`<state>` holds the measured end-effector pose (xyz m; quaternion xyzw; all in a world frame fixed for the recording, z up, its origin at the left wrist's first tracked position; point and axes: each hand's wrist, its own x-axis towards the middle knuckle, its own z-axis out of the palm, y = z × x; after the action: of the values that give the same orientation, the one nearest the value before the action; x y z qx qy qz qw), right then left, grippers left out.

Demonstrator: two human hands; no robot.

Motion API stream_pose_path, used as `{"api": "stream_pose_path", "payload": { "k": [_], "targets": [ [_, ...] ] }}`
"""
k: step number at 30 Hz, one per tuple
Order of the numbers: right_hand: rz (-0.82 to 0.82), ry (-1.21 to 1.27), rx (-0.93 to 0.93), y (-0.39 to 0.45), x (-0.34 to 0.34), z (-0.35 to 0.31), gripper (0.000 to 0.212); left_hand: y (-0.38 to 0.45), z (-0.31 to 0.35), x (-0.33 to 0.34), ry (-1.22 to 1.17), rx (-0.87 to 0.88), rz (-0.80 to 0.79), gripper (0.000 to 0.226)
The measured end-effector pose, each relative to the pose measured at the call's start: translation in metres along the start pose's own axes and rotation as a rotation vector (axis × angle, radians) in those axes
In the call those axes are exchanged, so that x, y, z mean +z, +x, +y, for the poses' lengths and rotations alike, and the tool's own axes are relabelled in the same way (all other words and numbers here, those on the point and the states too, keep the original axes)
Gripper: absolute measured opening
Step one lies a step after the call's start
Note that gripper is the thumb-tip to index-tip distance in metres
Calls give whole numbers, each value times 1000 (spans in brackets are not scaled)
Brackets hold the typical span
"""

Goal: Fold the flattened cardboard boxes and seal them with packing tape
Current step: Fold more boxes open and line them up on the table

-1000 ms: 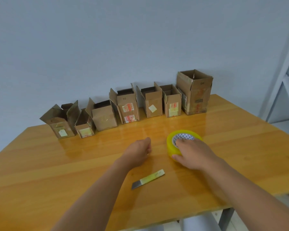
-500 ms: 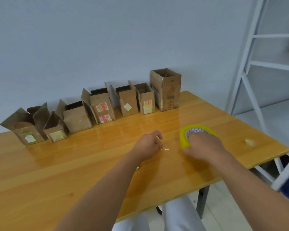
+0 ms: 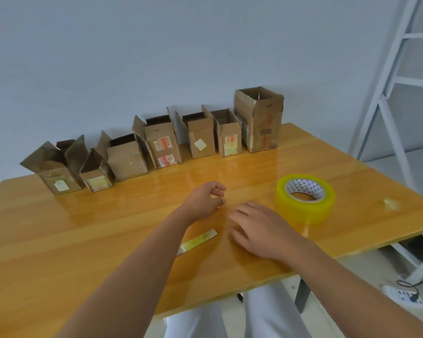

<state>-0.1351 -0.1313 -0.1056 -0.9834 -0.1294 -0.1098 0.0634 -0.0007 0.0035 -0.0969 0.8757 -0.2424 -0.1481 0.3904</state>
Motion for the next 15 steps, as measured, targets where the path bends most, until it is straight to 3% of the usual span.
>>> {"api": "stream_pose_path", "payload": {
  "k": [8, 15],
  "targets": [
    [-61, 153, -221, 32, 37, -30, 33, -29, -50, -47, 26, -113, 171, 16],
    [-81, 100, -106, 32, 36, -32, 34, -40, -76, -47, 203, -164, 251, 33]
  ]
}}
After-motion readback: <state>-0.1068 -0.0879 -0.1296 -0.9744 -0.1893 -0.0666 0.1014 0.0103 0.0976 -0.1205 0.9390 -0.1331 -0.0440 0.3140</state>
